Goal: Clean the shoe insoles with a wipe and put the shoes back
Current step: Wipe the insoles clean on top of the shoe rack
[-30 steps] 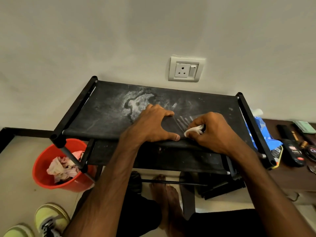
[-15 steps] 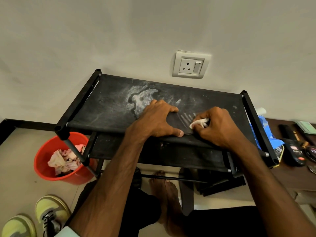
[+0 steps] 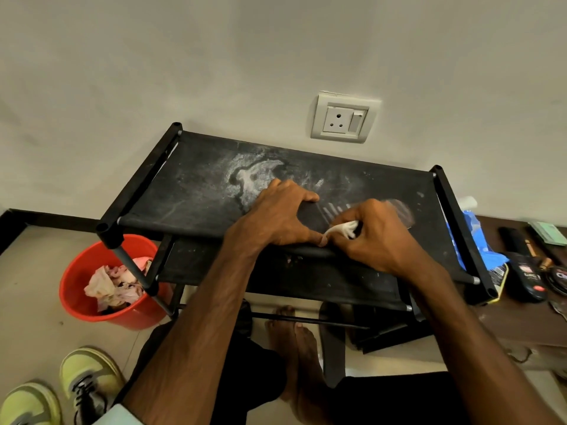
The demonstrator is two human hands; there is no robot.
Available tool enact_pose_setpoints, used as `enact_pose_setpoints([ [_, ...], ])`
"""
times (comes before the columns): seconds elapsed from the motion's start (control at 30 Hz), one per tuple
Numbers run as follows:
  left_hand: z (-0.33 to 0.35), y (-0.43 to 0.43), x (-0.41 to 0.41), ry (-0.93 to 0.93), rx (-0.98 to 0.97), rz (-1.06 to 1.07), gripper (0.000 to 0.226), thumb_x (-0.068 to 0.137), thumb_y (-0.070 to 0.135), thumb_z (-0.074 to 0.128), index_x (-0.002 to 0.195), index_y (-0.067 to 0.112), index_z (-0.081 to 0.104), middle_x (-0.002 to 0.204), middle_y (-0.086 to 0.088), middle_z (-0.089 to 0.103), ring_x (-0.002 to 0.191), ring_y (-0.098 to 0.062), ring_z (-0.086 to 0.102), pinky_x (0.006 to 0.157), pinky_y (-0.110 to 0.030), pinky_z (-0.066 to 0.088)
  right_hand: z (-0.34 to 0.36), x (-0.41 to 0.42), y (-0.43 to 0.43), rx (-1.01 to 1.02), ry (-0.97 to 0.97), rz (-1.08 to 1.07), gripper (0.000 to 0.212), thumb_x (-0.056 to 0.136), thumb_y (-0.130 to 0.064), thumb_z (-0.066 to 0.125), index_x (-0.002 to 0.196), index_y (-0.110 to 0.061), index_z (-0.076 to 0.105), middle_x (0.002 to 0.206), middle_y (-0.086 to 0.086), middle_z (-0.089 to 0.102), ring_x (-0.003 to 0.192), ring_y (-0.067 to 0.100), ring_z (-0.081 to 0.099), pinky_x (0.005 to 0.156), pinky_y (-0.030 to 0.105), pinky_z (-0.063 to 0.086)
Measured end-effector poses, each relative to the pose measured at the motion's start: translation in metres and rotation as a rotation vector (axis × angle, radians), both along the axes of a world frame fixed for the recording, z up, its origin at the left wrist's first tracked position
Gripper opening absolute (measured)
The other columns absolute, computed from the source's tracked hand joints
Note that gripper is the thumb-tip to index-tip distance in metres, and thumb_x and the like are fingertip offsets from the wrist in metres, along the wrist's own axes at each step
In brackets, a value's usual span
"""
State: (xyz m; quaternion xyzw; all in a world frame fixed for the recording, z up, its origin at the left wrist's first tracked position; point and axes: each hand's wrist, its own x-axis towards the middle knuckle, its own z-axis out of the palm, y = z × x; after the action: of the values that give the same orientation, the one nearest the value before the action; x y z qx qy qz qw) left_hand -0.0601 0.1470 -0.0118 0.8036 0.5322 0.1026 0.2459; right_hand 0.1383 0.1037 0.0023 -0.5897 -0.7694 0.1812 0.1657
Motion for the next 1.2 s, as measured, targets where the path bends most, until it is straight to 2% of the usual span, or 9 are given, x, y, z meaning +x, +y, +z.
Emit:
enact_pose_setpoints([
  [0.1, 0.0, 0.0, 0.002, -0.003, -0.004, -0.007, 0.093, 0.069, 0.064, 0.081, 0.148, 0.031, 0.046, 0.14, -0.003, 0.045, 0.131, -0.023, 0.035, 0.112, -0.046, 0.034, 0.0, 0.005, 0.005, -0.001, 0.012, -0.036, 0.005, 0.082, -0.026, 0.078, 0.083, -0.027, 0.083, 0.065, -0.006, 0.073, 0.055, 0.005, 0.066, 0.052, 0.027, 0.055],
  [0.23, 0.0, -0.001, 0.004, 0.015, -0.014, -0.007, 0.093, 0.07, 0.063, 0.081, 0.149, 0.033, 0.044, 0.143, -0.003, 0.043, 0.133, -0.024, 0.033, 0.114, -0.046, 0.033, -0.002, 0.019, 0.012, 0.039, 0.028, -0.191, 0.008, 0.082, -0.029, 0.079, 0.084, -0.022, 0.083, 0.069, -0.002, 0.075, 0.063, 0.012, 0.07, 0.065, 0.042, 0.06],
  [0.4, 0.0, -0.001, 0.001, 0.012, -0.01, -0.006, 0.093, 0.069, 0.064, 0.081, 0.148, 0.03, 0.046, 0.139, -0.002, 0.045, 0.129, -0.023, 0.036, 0.111, -0.045, 0.036, -0.004, 0.003, 0.007, 0.008, 0.026, -0.051, 0.007, 0.081, -0.03, 0.079, 0.084, -0.026, 0.083, 0.068, -0.007, 0.075, 0.06, 0.003, 0.068, 0.061, 0.038, 0.06],
  [0.6, 0.0, -0.002, 0.004, 0.016, -0.013, -0.002, 0.092, 0.07, 0.063, 0.081, 0.148, 0.032, 0.045, 0.142, -0.003, 0.044, 0.132, -0.024, 0.035, 0.112, -0.045, 0.034, -0.004, 0.018, 0.019, 0.022, 0.082, -0.23, 0.009, 0.083, -0.032, 0.08, 0.083, -0.024, 0.082, 0.07, -0.006, 0.075, 0.065, 0.009, 0.07, 0.065, 0.045, 0.062],
  [0.77, 0.0, 0.0, 0.0, 0.017, -0.016, -0.01, 0.093, 0.07, 0.063, 0.081, 0.148, 0.03, 0.045, 0.142, -0.003, 0.044, 0.131, -0.023, 0.035, 0.111, -0.044, 0.035, -0.006, -0.003, 0.01, -0.011, 0.059, -0.049, 0.01, 0.081, -0.035, 0.079, 0.081, -0.025, 0.083, 0.065, -0.008, 0.074, 0.058, 0.003, 0.068, 0.056, 0.035, 0.057],
  [0.93, -0.002, -0.002, 0.004, 0.018, -0.019, 0.003, 0.093, 0.069, 0.064, 0.081, 0.148, 0.033, 0.045, 0.144, -0.003, 0.042, 0.134, -0.024, 0.032, 0.113, -0.046, 0.034, -0.003, 0.013, 0.02, 0.025, 0.058, -0.242, 0.009, 0.081, -0.035, 0.08, 0.082, -0.026, 0.083, 0.068, -0.007, 0.074, 0.064, 0.009, 0.07, 0.063, 0.042, 0.062],
  [1.1, -0.001, 0.0, 0.0, 0.028, -0.03, -0.006, 0.094, 0.069, 0.064, 0.081, 0.149, 0.031, 0.044, 0.143, -0.003, 0.043, 0.132, -0.024, 0.034, 0.111, -0.047, 0.036, -0.005, -0.007, 0.015, -0.005, -0.027, -0.109, 0.019, 0.082, -0.042, 0.076, 0.08, -0.023, 0.081, 0.068, -0.004, 0.074, 0.061, 0.009, 0.069, 0.06, 0.043, 0.06],
  [1.2, -0.001, 0.0, 0.002, 0.02, -0.033, -0.004, 0.093, 0.069, 0.064, 0.08, 0.149, 0.032, 0.044, 0.143, -0.002, 0.042, 0.134, -0.024, 0.032, 0.113, -0.047, 0.034, -0.002, -0.001, 0.021, 0.0, 0.002, -0.193, 0.016, 0.08, -0.043, 0.079, 0.083, -0.028, 0.082, 0.068, -0.006, 0.074, 0.062, 0.008, 0.069, 0.061, 0.043, 0.061],
])
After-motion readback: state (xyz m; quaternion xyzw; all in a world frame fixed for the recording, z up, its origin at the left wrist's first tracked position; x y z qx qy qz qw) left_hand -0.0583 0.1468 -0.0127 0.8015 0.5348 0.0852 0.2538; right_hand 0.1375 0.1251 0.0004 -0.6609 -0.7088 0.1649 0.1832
